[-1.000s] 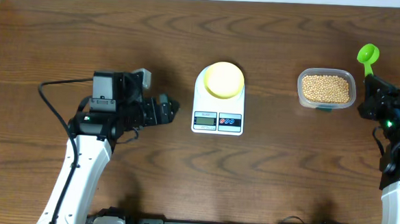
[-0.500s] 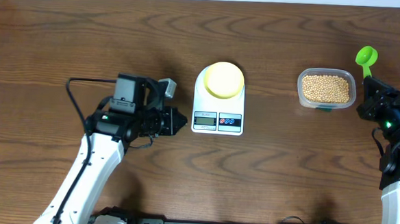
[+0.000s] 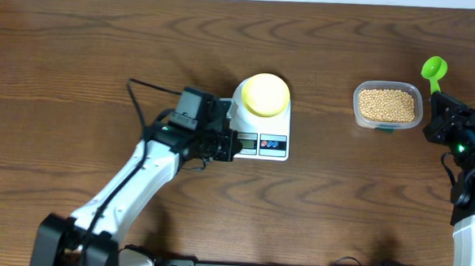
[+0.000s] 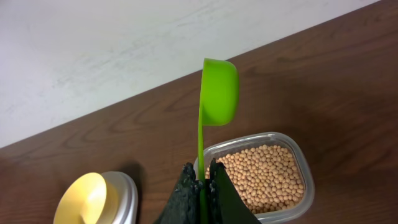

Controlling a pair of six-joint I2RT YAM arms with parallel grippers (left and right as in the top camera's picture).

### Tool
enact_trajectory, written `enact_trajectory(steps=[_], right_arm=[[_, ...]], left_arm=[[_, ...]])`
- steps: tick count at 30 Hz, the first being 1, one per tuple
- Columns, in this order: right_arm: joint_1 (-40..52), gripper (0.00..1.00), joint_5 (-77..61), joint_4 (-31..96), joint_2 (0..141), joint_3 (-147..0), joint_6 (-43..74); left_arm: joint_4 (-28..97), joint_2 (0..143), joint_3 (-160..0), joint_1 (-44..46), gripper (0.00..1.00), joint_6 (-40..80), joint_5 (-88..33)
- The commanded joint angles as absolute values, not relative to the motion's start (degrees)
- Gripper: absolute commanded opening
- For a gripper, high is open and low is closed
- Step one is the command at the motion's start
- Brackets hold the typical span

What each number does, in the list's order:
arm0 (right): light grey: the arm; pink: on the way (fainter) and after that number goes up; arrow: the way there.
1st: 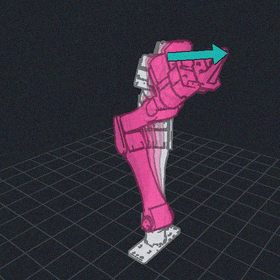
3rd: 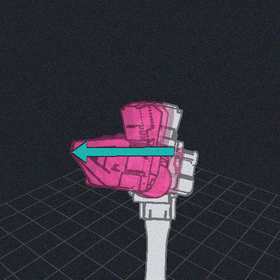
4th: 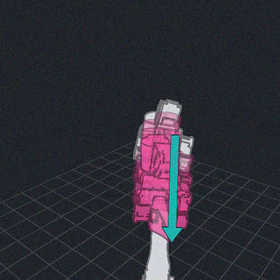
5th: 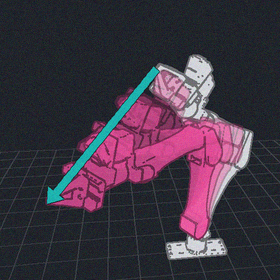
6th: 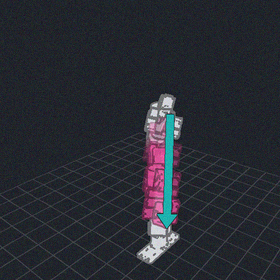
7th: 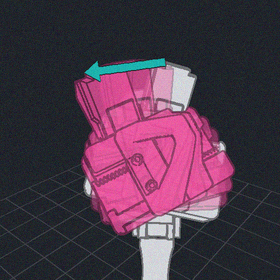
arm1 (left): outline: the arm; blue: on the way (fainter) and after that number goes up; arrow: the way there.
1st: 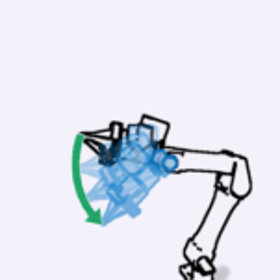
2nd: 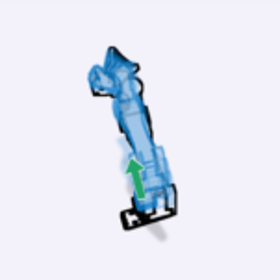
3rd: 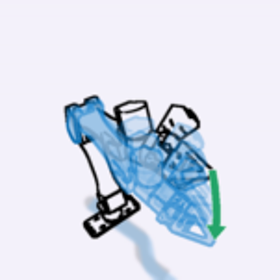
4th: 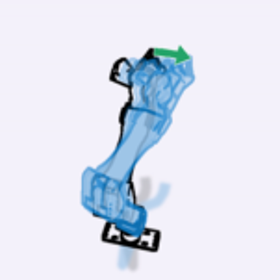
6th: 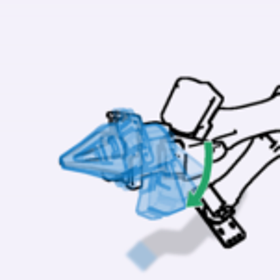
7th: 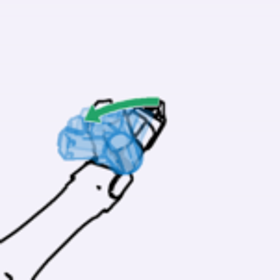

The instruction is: Scoop item into bowl and weigh 50g on scale

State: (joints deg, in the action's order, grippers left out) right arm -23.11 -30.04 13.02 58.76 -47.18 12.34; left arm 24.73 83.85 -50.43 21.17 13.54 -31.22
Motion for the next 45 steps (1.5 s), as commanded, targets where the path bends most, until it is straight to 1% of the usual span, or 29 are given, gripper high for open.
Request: enact_trajectory(steps=[1, 8, 13, 21, 28, 34, 45], right_arm=[[-22.76, 0.01, -30.63, 13.10, 58.39, -48.05, 11.49], [-22.76, 0.01, -30.61, 13.10, 58.39, -48.05, 11.49], [-22.76, 0.01, -30.61, 13.08, 58.39, -48.05, 11.49], [-22.76, 0.01, -30.59, 13.06, 58.39, -48.05, 11.49], [-22.76, 0.01, -30.61, 13.08, 58.39, -48.05, 11.49], [-22.76, 0.01, -30.61, 13.06, 58.39, -48.05, 11.49], [-22.76, 0.01, -30.63, 13.08, 58.39, -48.05, 11.51]], left_arm=[[22.74, 86.83, -50.81, 22.98, 0.07, 14.28, -29.69], [16.16, 90.85, -50.81, 26.52, 0.07, 14.28, -28.88], [14.61, 91.44, -50.81, 29.04, 0.07, 14.28, -19.75], [11.49, 91.50, -50.81, 33.47, 0.07, 13.80, -9.26], [9.69, 92.03, -50.81, 35.92, 0.07, 13.80, -9.10], [9.67, 93.25, -50.81, 36.07, 0.07, 13.80, -6.33], [9.52, 94.45, -50.81, 36.10, 0.07, 13.82, -6.39]])
